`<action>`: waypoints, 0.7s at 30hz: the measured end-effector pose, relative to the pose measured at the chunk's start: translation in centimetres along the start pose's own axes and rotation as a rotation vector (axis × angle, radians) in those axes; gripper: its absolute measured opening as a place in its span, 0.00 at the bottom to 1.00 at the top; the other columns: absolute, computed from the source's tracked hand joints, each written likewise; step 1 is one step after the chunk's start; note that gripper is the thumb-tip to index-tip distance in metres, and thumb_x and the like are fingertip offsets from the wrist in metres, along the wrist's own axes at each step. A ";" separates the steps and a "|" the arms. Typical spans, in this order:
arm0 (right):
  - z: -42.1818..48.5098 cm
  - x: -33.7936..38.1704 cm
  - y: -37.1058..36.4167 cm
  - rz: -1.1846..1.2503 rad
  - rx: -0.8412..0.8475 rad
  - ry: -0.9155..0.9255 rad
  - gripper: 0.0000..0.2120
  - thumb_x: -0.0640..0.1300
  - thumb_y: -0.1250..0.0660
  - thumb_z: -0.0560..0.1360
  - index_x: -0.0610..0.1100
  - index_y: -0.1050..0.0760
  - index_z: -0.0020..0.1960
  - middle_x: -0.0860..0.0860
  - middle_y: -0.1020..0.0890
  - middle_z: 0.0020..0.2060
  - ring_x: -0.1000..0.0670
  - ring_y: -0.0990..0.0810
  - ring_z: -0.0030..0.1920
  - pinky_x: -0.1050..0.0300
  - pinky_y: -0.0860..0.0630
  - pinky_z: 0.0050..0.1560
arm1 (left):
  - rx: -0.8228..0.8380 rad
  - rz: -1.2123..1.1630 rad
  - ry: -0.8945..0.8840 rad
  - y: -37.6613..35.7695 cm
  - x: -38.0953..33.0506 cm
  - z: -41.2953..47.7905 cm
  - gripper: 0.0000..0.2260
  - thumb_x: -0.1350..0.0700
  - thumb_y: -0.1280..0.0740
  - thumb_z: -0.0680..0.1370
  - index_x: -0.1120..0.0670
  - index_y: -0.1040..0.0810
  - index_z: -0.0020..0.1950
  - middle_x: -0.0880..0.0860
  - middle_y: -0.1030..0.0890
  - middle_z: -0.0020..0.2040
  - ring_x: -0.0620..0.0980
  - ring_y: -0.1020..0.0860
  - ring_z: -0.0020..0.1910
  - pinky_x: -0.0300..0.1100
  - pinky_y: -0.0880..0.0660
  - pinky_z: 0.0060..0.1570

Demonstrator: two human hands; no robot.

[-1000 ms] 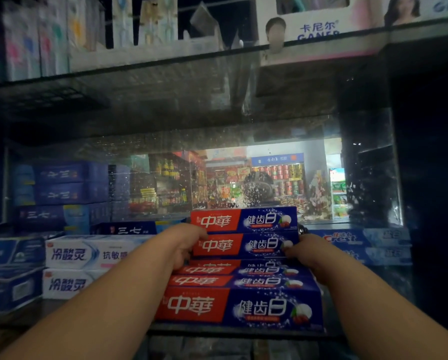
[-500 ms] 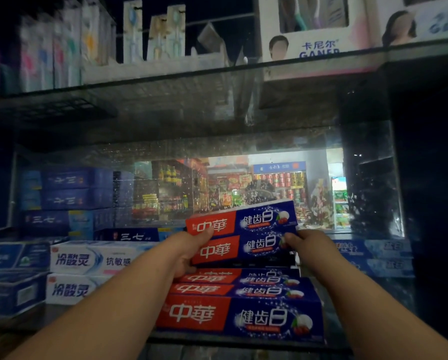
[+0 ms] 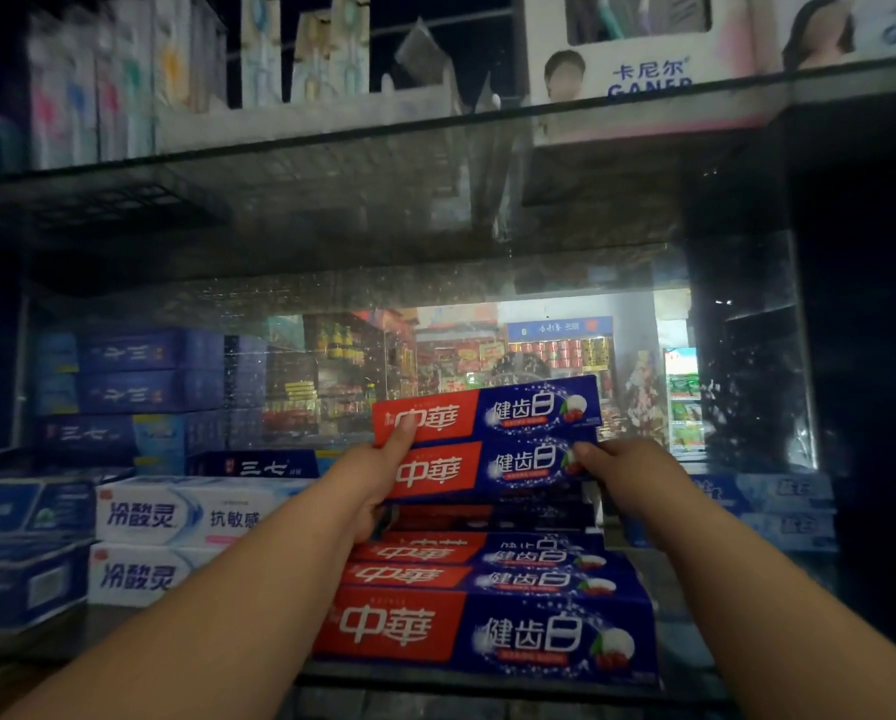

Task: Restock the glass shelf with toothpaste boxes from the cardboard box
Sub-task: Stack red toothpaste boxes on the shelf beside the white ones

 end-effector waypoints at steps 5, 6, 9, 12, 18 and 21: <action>0.2 -0.2 -0.2 -0.036 0.010 -0.017 0.18 0.52 0.41 0.81 0.40 0.25 0.63 0.40 0.20 0.57 0.45 0.26 0.46 0.55 0.32 0.47 | 0.022 -0.107 -0.116 -0.1 -0.5 -0.1 0.28 0.39 0.39 0.77 0.50 0.39 0.72 0.53 0.19 0.48 0.52 0.19 0.42 0.45 0.23 0.37; 0.1 -0.2 -0.2 -0.010 0.012 -0.010 0.18 0.51 0.41 0.81 0.41 0.25 0.64 0.40 0.21 0.58 0.44 0.24 0.49 0.55 0.31 0.49 | 0.037 -0.132 -0.135 -0.1 -0.6 -0.3 0.27 0.40 0.39 0.77 0.49 0.39 0.73 0.52 0.19 0.47 0.51 0.19 0.42 0.44 0.23 0.35; -0.4 -0.2 -0.4 0.068 0.012 0.002 0.19 0.51 0.40 0.81 0.43 0.26 0.67 0.41 0.22 0.61 0.42 0.24 0.54 0.53 0.30 0.53 | 0.060 -0.195 -0.154 0.1 -0.5 -0.4 0.24 0.41 0.40 0.78 0.49 0.36 0.71 0.52 0.19 0.46 0.50 0.20 0.40 0.43 0.24 0.33; -0.2 -0.3 -0.5 0.157 0.001 -0.002 0.18 0.52 0.38 0.79 0.44 0.24 0.64 0.41 0.20 0.58 0.43 0.23 0.52 0.48 0.27 0.57 | 0.083 -0.285 -0.131 0.4 -0.4 -0.3 0.21 0.43 0.37 0.78 0.52 0.30 0.67 0.54 0.18 0.46 0.52 0.19 0.41 0.45 0.23 0.35; -0.6 -0.9 -0.4 0.456 0.062 -0.098 0.12 0.55 0.35 0.77 0.49 0.20 0.42 0.47 0.16 0.47 0.45 0.19 0.49 0.44 0.25 0.55 | 0.007 -0.380 -0.170 0.2 -0.7 -0.1 0.13 0.42 0.38 0.78 0.51 0.25 0.49 0.54 0.18 0.41 0.53 0.19 0.38 0.48 0.22 0.38; -0.8 -1.3 -0.4 0.621 0.227 -0.158 0.13 0.56 0.37 0.78 0.48 0.20 0.46 0.50 0.16 0.46 0.49 0.20 0.49 0.49 0.28 0.54 | -0.043 -0.406 -0.192 -0.1 -0.6 0.0 0.12 0.43 0.39 0.78 0.51 0.26 0.45 0.53 0.18 0.39 0.52 0.19 0.36 0.46 0.23 0.35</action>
Point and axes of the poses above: each hand's wrist, its own z-axis towards the middle knuckle, its own y-axis out of the back of the hand, x = y × z, the point moved 1 cm from there along z, towards the middle knuckle
